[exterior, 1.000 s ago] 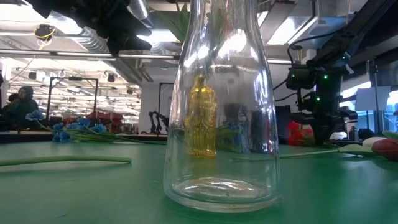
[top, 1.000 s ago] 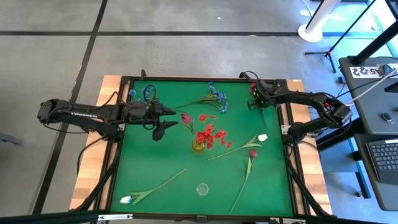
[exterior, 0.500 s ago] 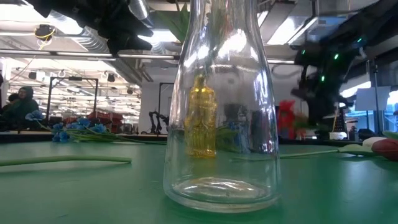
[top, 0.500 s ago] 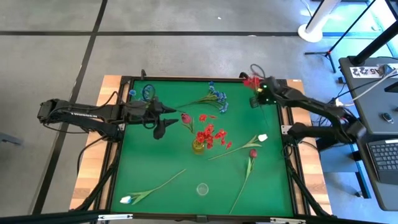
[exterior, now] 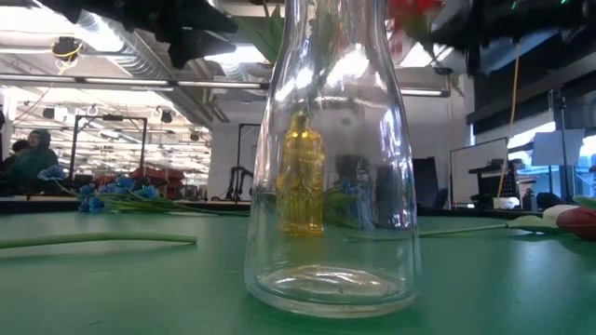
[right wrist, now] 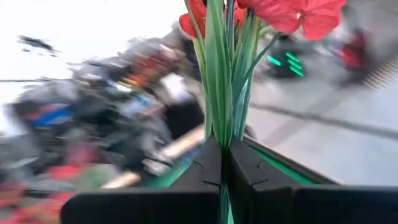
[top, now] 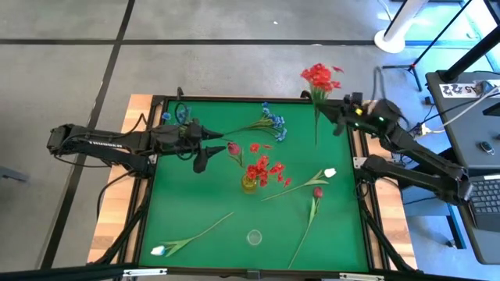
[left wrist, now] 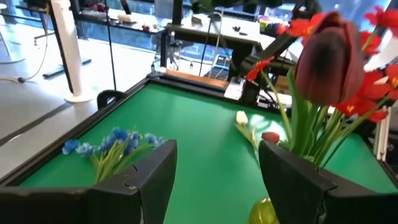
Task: Sort flowers into vase by color
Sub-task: Put the red flowers into the yellow vase
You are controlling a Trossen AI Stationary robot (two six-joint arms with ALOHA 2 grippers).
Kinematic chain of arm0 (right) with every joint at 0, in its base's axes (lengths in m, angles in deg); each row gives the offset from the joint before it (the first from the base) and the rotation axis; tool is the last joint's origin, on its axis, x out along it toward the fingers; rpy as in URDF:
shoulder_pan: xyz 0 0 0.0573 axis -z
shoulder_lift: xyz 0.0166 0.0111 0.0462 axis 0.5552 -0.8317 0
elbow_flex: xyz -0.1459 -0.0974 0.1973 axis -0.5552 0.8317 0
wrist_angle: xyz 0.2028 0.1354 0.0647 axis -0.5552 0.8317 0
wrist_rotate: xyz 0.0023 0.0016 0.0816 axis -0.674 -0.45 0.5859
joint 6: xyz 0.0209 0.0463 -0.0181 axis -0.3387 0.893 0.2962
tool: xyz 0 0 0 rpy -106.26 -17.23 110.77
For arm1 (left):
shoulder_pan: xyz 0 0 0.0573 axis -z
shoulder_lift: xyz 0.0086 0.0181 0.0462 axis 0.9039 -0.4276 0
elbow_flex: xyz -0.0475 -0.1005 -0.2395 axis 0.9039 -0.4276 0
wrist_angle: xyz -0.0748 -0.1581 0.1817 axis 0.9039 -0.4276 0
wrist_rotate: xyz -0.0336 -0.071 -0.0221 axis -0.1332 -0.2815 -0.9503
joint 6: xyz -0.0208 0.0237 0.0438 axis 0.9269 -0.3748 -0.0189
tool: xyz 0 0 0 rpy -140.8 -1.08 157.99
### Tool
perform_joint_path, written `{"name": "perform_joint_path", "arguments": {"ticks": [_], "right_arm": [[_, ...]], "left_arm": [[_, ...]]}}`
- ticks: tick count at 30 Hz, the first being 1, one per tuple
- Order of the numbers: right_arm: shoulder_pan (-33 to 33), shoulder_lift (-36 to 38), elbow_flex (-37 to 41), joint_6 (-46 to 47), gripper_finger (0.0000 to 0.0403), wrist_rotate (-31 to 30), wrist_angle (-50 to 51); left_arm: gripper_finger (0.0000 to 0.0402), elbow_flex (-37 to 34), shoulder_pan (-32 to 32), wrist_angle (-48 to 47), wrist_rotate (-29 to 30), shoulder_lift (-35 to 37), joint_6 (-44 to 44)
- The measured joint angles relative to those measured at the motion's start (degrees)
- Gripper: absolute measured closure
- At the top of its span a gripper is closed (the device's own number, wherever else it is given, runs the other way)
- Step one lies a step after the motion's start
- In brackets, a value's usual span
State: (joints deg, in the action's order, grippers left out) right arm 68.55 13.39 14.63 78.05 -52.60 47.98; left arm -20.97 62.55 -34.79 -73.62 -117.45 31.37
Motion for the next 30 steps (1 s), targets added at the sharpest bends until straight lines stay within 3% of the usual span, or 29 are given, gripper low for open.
{"name": "perform_joint_path", "arguments": {"ticks": [3,10,21,23,30], "right_arm": [[-8.3,-0.1,0.0,-1.6,0.0401,-2.6,-5.6],[-27.1,-5.8,0.0,-9.4,0.0401,-15.5,-14.6],[-44.7,-12.9,0.0,-25.8,0.0402,-23.5,-30.9],[-45.8,-14.4,0.0,-25.9,0.0402,-23.6,-34.6],[-48.5,-15.6,0.0,-24.0,0.0402,-14.1,-44.6]], "left_arm": [[0.0179,0.0,0.0,1.2,-0.5,0.0,0.0],[0.0179,0.0,0.0,3.3,-0.5,0.0,0.0],[0.0179,0.0,0.0,3.5,-0.5,0.0,1.2],[0.0179,0.0,0.0,3.5,-0.5,0.0,1.3],[0.0179,0.0,0.0,4.1,-0.5,0.0,1.3]]}}
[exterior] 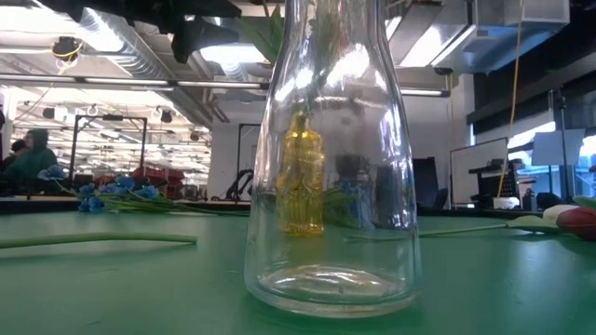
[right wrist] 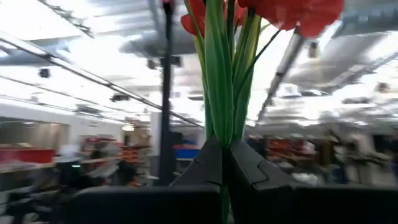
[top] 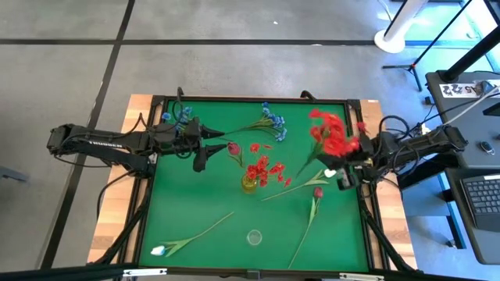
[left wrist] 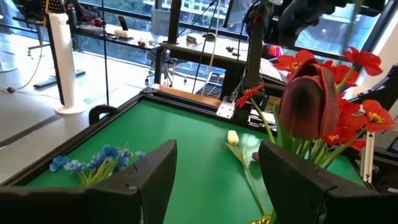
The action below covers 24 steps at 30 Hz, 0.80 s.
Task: Sort flowers into vase by color
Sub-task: Put the red flowers into the yellow vase
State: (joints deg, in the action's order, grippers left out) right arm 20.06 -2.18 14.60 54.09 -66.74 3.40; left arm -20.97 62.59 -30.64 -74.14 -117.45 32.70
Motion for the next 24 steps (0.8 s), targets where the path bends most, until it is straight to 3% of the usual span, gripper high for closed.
{"name": "perform_joint_path", "arguments": {"ticks": [4,9,12,24], "right_arm": [[-1.4,-1.2,-0.1,-0.5,0.0402,-0.8,-0.3],[-1.2,-4.3,-0.1,-4.6,0.0402,-10.9,-0.3],[0.6,-5.5,-0.1,-6.4,0.0402,-15.3,-1.4],[9.6,-12.3,-4.2,-4.8,0.0402,-11.6,-4.4]], "left_arm": [[0.0179,0.0,0.0,0.8,0.0,0.0,0.7],[0.0179,0.1,0.5,8.9,-2.9,0.0,3.1],[0.0179,2.4,0.8,9.2,-4.6,0.0,2.8],[0.0199,15.0,3.0,8.2,-4.8,-7.8,-4.8]]}}
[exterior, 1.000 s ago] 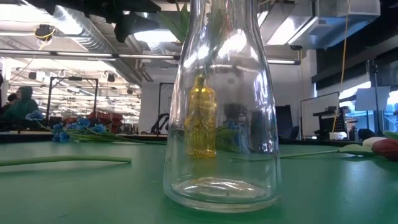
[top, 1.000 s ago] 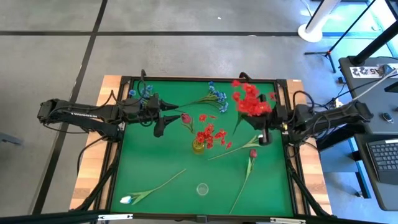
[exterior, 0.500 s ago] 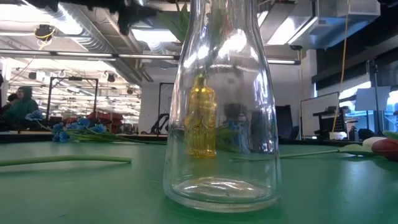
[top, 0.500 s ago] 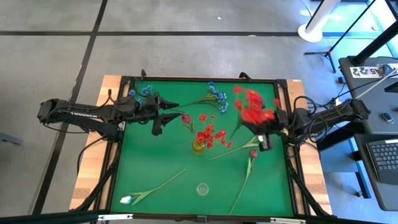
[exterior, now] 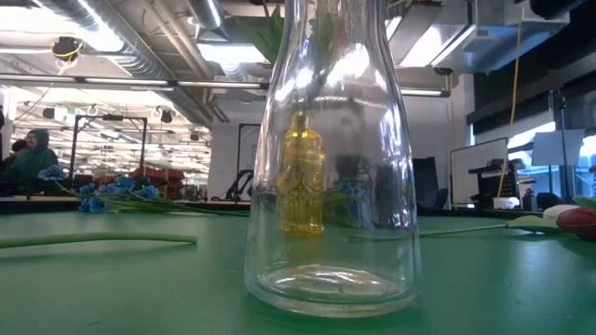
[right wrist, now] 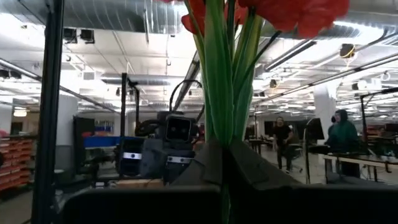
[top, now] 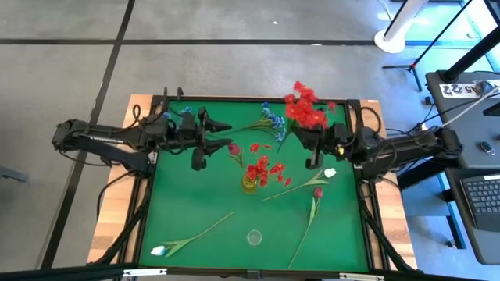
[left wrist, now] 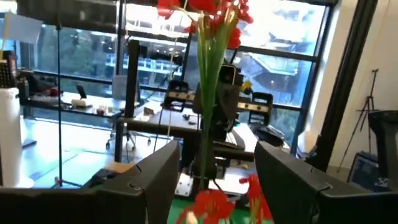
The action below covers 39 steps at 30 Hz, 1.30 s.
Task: Sort flowers into vase by color
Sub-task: Put the red flowers into the yellow vase
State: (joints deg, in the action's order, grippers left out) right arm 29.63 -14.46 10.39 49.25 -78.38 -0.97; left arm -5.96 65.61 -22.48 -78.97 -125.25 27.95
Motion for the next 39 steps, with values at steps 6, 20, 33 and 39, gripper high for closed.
{"name": "perform_joint_path", "arguments": {"ticks": [6,20,33,39], "right_arm": [[1.6,-8.2,-6.0,0.3,0.0402,4.5,0.8],[1.6,-12.1,-11.9,0.3,0.0402,6.0,3.5],[1.6,-12.1,-11.9,0.3,0.0402,6.0,4.9],[1.6,-12.1,-11.9,0.3,0.0402,6.0,5.0]], "left_arm": [[0.0216,5.9,0.0,-0.5,0.0,-8.6,-3.1],[0.0186,15.3,-0.6,-4.2,2.4,-17.3,-4.4],[0.0183,15.4,-1.7,-1.7,2.4,-19.4,-1.9],[0.0207,15.4,-1.7,2.1,1.0,-21.2,-1.3]]}}
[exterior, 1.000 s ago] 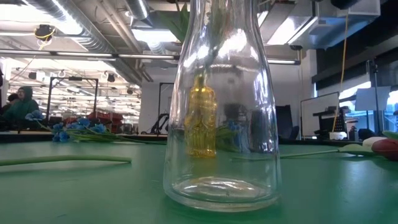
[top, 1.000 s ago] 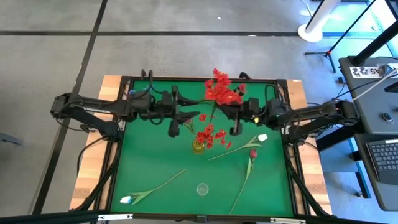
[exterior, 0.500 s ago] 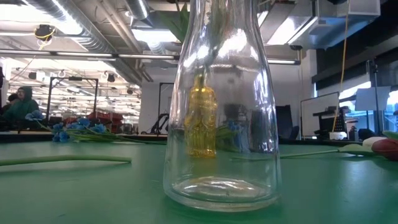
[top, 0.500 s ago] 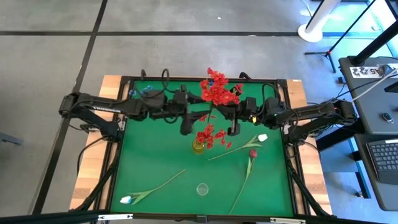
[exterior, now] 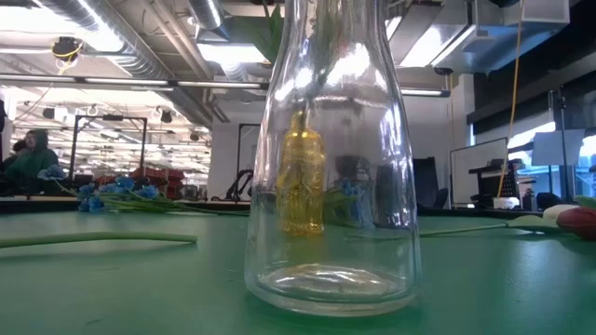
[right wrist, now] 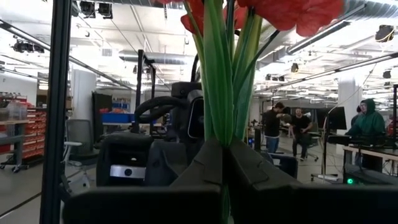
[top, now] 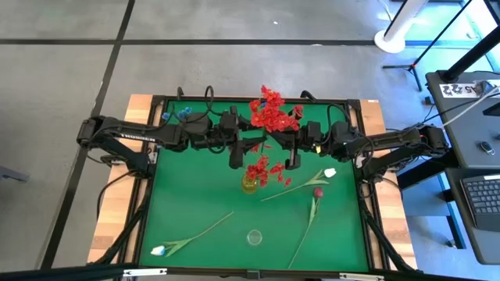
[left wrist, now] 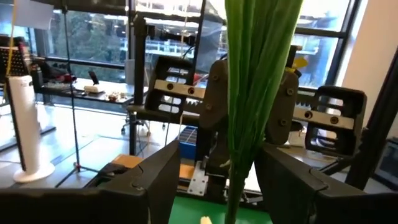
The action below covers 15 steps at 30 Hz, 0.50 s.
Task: Sort flowers into vase by color
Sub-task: Put the red flowers into the yellow vase
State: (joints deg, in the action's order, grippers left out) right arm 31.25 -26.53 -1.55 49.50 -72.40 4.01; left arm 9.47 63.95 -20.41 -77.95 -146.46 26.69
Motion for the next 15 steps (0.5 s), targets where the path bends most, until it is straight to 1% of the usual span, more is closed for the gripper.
{"name": "perform_joint_path", "arguments": {"ticks": [2,4,7,10,14,15], "right_arm": [[0.0,0.0,0.0,0.0,0.0402,0.0,0.4],[0.0,0.0,0.0,0.0,0.0402,0.0,1.0],[0.0,0.0,0.0,0.0,0.0402,-0.2,2.1],[0.0,0.0,0.0,0.0,0.0397,-2.0,2.7],[0.0,0.0,0.0,-0.2,0.0371,-3.4,2.9],[0.0,0.0,0.0,-0.2,0.0362,-3.7,2.9]], "left_arm": [[0.0215,0.0,0.0,1.2,-1.3,-0.8,0.0],[0.0224,0.0,0.0,1.5,-1.4,-1.4,0.1],[0.0250,0.0,0.0,1.3,0.2,-1.7,0.0],[0.0295,0.0,0.0,1.3,1.4,-1.6,0.0],[0.0376,0.0,0.1,1.2,1.9,-1.3,0.2],[0.0385,0.0,0.1,1.0,2.5,-1.2,0.2]]}}
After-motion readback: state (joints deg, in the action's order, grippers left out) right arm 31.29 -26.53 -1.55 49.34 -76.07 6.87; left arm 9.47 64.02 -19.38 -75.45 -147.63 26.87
